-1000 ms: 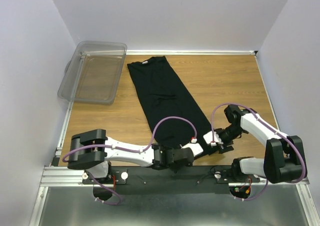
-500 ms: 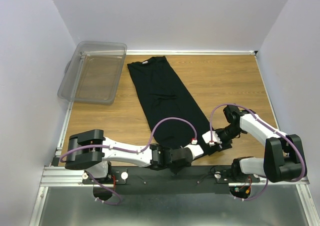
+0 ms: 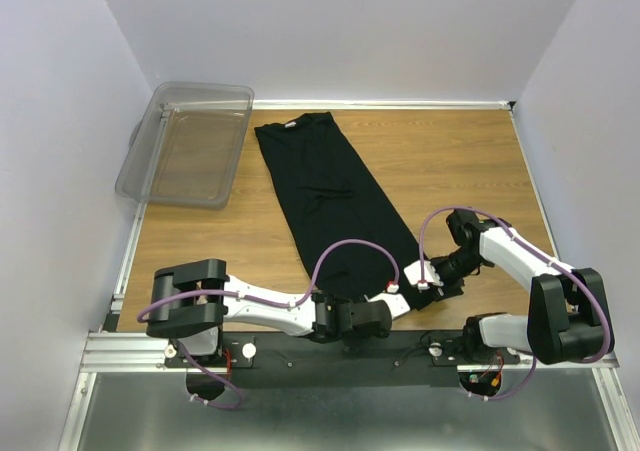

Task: Fold and stack the t-shirts

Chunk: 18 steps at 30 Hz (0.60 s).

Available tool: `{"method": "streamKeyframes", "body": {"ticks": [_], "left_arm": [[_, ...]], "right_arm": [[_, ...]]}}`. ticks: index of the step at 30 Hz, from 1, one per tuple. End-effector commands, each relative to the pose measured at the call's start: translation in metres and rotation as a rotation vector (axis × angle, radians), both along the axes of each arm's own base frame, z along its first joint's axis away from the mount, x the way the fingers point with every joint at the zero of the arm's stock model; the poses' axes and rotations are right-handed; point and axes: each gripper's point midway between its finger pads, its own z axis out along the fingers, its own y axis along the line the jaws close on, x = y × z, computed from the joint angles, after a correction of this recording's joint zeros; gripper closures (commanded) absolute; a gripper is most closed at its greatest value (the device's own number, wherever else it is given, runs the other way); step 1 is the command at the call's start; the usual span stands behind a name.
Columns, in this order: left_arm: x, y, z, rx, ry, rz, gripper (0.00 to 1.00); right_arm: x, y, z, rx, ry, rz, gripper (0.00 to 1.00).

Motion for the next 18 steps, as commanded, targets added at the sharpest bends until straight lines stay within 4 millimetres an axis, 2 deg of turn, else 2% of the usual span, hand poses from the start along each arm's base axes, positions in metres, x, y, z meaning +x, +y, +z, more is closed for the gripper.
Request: {"method": "streamKeyframes", "body": {"ticks": [1, 4, 8, 10, 12, 15, 16, 18], "left_arm": [[0.004, 0.013, -0.017, 0.074, -0.022, 0.018, 0.87], [0.007, 0.017, -0.018, 0.097, -0.035, 0.021, 1.0], [0.008, 0.015, -0.012, 0.101, -0.043, 0.015, 1.0], [0.007, 0.01, -0.004, 0.076, -0.043, 0.006, 1.0], [0.007, 0.007, 0.002, 0.055, -0.043, 0.003, 1.0], [0.006, 0.003, 0.011, 0.007, -0.038, -0.005, 1.0], [0.007, 0.002, 0.013, -0.006, -0.035, -0.001, 1.0], [0.008, 0.001, 0.016, -0.038, -0.022, 0.008, 1.0]], "right_arm": [[-0.001, -0.005, -0.015, -0.037, -0.013, 0.018, 0.42], [-0.001, -0.005, -0.015, -0.035, -0.008, 0.014, 0.43], [0.001, -0.003, -0.013, -0.026, -0.01, 0.008, 0.48], [0.002, -0.002, -0.012, -0.019, -0.007, 0.0, 0.53], [0.001, -0.001, -0.012, -0.017, -0.004, 0.0, 0.61], [0.0, 0.001, -0.012, -0.009, 0.008, -0.004, 0.77], [0.0, 0.001, -0.012, -0.006, 0.008, -0.01, 0.89], [0.001, 0.004, -0.01, 0.012, 0.013, -0.021, 0.91]]}}
